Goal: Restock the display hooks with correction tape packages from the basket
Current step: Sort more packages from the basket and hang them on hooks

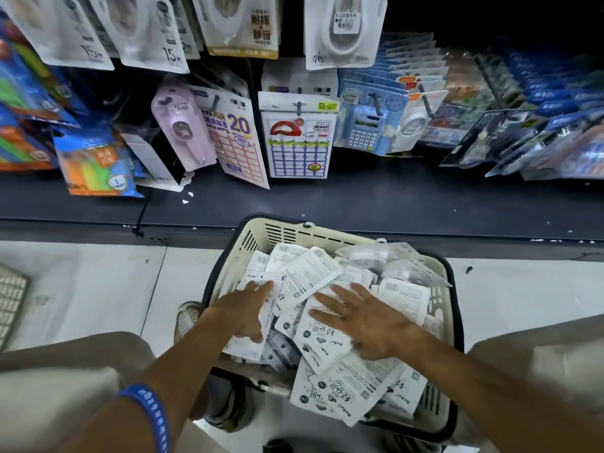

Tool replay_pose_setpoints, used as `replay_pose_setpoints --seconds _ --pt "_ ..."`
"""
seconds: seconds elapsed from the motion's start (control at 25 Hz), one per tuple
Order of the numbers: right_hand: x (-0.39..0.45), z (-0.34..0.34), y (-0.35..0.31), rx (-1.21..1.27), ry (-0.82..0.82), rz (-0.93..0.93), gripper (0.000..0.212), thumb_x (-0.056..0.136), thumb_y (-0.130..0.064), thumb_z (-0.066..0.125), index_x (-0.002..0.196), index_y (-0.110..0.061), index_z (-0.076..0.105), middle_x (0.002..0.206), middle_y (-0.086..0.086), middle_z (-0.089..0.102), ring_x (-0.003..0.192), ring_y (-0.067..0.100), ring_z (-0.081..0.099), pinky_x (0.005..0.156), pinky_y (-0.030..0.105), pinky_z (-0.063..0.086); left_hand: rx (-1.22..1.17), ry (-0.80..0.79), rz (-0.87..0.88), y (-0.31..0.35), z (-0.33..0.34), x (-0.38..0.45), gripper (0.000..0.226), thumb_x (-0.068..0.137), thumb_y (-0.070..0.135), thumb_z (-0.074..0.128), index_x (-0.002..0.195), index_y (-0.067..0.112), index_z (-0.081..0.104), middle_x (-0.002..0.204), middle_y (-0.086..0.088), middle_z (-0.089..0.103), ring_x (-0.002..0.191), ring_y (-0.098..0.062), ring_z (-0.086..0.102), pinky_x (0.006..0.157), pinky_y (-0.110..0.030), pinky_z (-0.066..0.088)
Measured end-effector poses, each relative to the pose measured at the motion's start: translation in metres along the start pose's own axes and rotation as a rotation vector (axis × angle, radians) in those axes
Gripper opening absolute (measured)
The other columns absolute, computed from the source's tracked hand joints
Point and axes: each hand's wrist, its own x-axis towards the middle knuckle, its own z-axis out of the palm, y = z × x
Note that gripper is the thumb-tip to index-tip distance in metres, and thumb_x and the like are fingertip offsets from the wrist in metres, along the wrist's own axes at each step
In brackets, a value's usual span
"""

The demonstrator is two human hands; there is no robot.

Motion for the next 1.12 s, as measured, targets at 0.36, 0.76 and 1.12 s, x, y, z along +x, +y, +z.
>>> replay_pose_setpoints --seconds 0.36,0.76,1.12 --pt "0.027 -0.011 -0.039 0.094 0.436 0.293 0.079 0.063 -0.041 0.089 0.134 -0.02 0.06 0.136 0.002 0.063 0.129 0.036 0.056 0.107 0.054 0.042 -0.088 0.0 -0.001 -0.003 -0.004 0.002 0.12 0.081 0.022 0.083 0.162 0.029 -0.005 0.171 0.0 0.008 0.105 -0.023 0.07 0.097 -0.037 0.054" --pt "-0.02 -0.078 0.058 1.325 0.46 0.434 0.025 0.084 -0.009 0.08 0.105 -0.015 0.07 0.083 -0.014 0.077 0.069 -0.002 0.07 0.066 0.026 0.056 -0.481 0.15 0.026 -0.023 -0.038 -0.002 0.087 0.084 0.032 0.081 0.156 0.029 0.033 0.158 -0.004 0.042 0.134 -0.025 0.051 0.109 -0.04 0.045" --pt "-0.046 -0.131 0.067 2.145 0.753 0.286 0.036 0.073 -0.01 0.074 0.109 -0.009 0.074 0.108 0.015 0.076 0.092 0.029 0.075 0.072 0.04 0.062 -1.247 0.245 0.504 0.068 -0.095 -0.056 0.09 0.058 0.067 0.084 0.136 0.033 0.058 0.131 0.015 0.068 0.122 -0.004 0.063 0.098 -0.021 0.052"
